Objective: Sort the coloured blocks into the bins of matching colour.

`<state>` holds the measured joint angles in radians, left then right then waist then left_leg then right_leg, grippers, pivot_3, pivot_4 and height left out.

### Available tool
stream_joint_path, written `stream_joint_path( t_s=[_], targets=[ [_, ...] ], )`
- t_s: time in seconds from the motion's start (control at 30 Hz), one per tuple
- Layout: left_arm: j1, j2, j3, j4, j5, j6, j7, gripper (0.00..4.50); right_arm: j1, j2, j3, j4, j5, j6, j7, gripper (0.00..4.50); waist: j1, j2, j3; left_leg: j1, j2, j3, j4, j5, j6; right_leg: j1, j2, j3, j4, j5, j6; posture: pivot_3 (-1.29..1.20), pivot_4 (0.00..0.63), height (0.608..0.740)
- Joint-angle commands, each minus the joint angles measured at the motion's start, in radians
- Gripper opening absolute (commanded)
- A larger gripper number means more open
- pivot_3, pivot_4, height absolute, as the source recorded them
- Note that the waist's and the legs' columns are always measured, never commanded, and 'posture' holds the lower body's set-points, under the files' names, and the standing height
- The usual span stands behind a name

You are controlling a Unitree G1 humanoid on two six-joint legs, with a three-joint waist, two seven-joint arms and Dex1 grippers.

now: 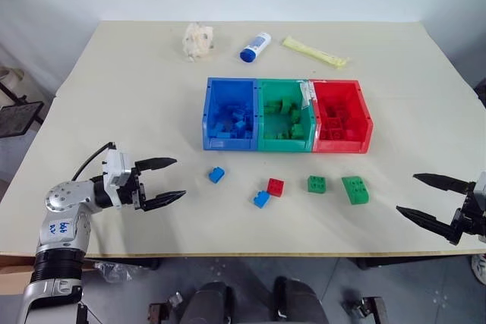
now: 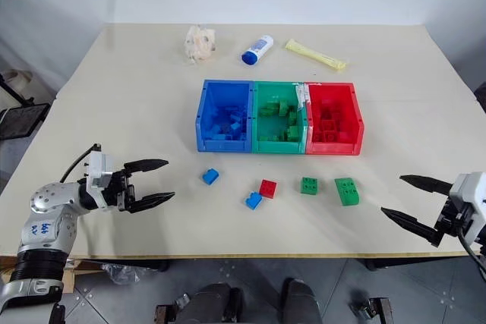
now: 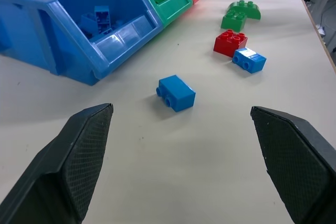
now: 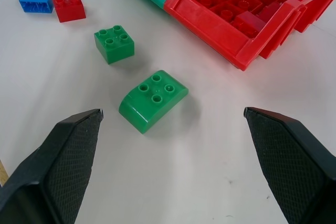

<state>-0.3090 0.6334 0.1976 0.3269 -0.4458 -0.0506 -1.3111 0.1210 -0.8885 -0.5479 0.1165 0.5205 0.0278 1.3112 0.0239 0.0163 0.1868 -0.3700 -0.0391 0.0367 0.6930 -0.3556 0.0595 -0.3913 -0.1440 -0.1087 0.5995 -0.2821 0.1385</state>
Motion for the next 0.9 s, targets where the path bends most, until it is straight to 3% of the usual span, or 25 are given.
stream_joint_path(
  t_s=[0.03, 0.27, 0.37, 0.5, 0.67, 0.9],
  targets=[
    [-0.017, 0.003, 0.007, -0.03, -0.017, 0.016, 0.016, 4.47, -0.009, -0.011, -0.013, -0.031, 0.015, 0.014, -0.015, 4.5, 0.0, 0.0, 0.0, 0.0, 0.0, 0.0, 0.0, 0.0, 0.0, 0.0, 0.0, 0.0, 0.0, 0.0, 0.0, 0.0, 0.15, 0.74],
    [-0.046, -0.007, -0.008, -0.077, -0.039, 0.109, 0.044, 4.47, -0.013, -0.027, -0.011, -0.048, -0.011, 0.053, -0.06, 4.5, 0.001, 0.0, 0.0, 0.0, 0.0, 0.0, 0.0, 0.0, 0.0, 0.0, 0.0, 0.0, 0.001, 0.0, 0.0, 0.0, 0.15, 0.74],
    [-0.041, -0.015, -0.009, -0.071, -0.025, 0.043, 0.026, 4.47, 0.001, -0.038, -0.02, -0.041, -0.028, 0.052, -0.064, 4.5, 0.0, 0.0, 0.0, 0.0, 0.0, 0.0, 0.0, 0.0, 0.0, 0.0, 0.0, 0.0, 0.001, 0.0, 0.0, 0.0, 0.15, 0.74],
    [-0.037, -0.017, -0.06, -0.043, -0.03, -0.056, -0.139, 4.47, 0.113, -0.054, -0.131, -0.052, -0.022, 0.055, -0.044, 4.5, 0.009, 0.0, 0.0, 0.0, -0.001, 0.0, 0.0, 0.0, 0.0, 0.0, 0.001, -0.002, 0.0, 0.0, 0.0, 0.0, 0.15, 0.74],
    [-0.127, -0.029, -0.075, 0.111, -0.018, -0.133, -0.233, 4.47, 0.189, -0.061, -0.207, -0.083, -0.013, 0.064, -0.035, 4.5, 0.004, 0.0, 0.0, 0.0, -0.001, 0.002, 0.0, 0.001, 0.001, 0.001, 0.004, -0.002, -0.003, 0.0, 0.0, 0.0, 0.15, 0.74],
    [-0.187, -0.042, -0.108, 0.169, -0.019, -0.156, -0.249, 4.47, 0.252, -0.062, -0.254, -0.128, -0.011, 0.086, -0.028, 4.5, 0.002, 0.0, 0.0, 0.0, -0.001, 0.001, -0.001, 0.0, 0.001, 0.0, 0.001, -0.002, -0.002, 0.0, 0.0, 0.0, 0.15, 0.74]
  ],
)
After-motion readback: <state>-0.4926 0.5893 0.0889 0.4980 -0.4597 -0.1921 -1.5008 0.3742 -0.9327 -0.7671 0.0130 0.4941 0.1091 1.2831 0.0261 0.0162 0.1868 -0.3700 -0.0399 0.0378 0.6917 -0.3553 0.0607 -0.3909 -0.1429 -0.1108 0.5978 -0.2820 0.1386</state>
